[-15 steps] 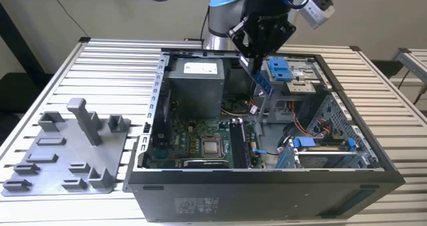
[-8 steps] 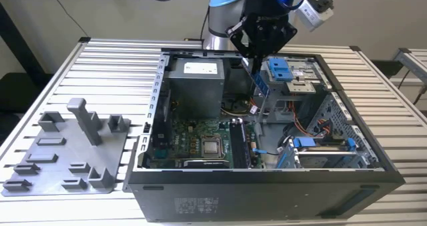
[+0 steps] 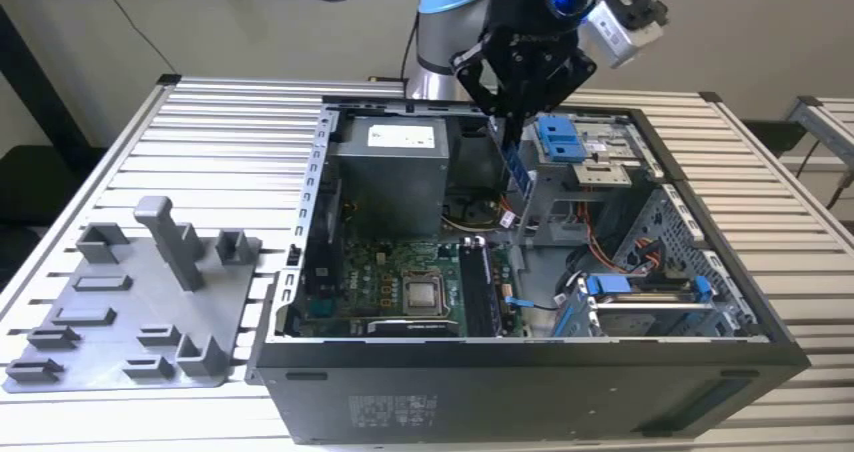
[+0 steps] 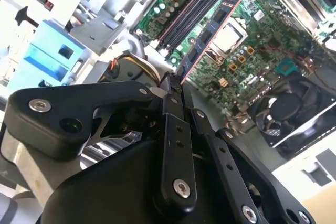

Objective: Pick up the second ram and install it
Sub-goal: 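Insert the second ram into the second slot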

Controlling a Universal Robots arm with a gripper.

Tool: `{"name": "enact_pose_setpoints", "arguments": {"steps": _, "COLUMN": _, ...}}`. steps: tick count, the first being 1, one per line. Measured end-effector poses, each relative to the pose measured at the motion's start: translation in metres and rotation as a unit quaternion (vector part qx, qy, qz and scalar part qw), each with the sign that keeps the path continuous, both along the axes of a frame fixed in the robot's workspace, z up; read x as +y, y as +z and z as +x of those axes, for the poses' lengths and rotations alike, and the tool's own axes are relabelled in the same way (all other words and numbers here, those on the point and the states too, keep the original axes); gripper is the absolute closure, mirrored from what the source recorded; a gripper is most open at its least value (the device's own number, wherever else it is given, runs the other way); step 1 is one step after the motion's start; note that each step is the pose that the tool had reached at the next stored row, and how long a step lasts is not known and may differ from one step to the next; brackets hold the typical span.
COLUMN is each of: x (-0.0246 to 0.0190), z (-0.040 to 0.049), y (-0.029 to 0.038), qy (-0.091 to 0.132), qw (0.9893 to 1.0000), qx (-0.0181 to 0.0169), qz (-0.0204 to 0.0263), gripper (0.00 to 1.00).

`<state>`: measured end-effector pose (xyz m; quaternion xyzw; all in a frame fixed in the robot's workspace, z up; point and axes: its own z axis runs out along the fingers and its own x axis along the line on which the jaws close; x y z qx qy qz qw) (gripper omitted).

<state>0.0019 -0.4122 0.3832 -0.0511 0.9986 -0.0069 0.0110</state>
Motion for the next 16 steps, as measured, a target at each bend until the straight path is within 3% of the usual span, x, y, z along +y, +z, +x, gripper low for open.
{"name": "enact_pose_setpoints", "arguments": {"steps": 5, "x": -0.0012, "z": 0.0000, "y": -0.0005, "qy": -0.027, "qw": 0.9996, "qx": 0.0000, "qz": 0.0001, "gripper": 0.86}}
{"name": "enact_pose_setpoints", "arguments": {"steps": 11, "x": -0.0035, "z": 0.0000, "y": -0.0009, "qy": -0.058, "qw": 0.9983, "qx": 0.0000, "qz": 0.0000, "gripper": 0.86}}
{"name": "enact_pose_setpoints", "arguments": {"steps": 16, "x": -0.0054, "z": 0.0003, "y": -0.0012, "qy": -0.066, "qw": 0.9978, "qx": 0.0011, "qz": 0.0000, "gripper": 0.86}}
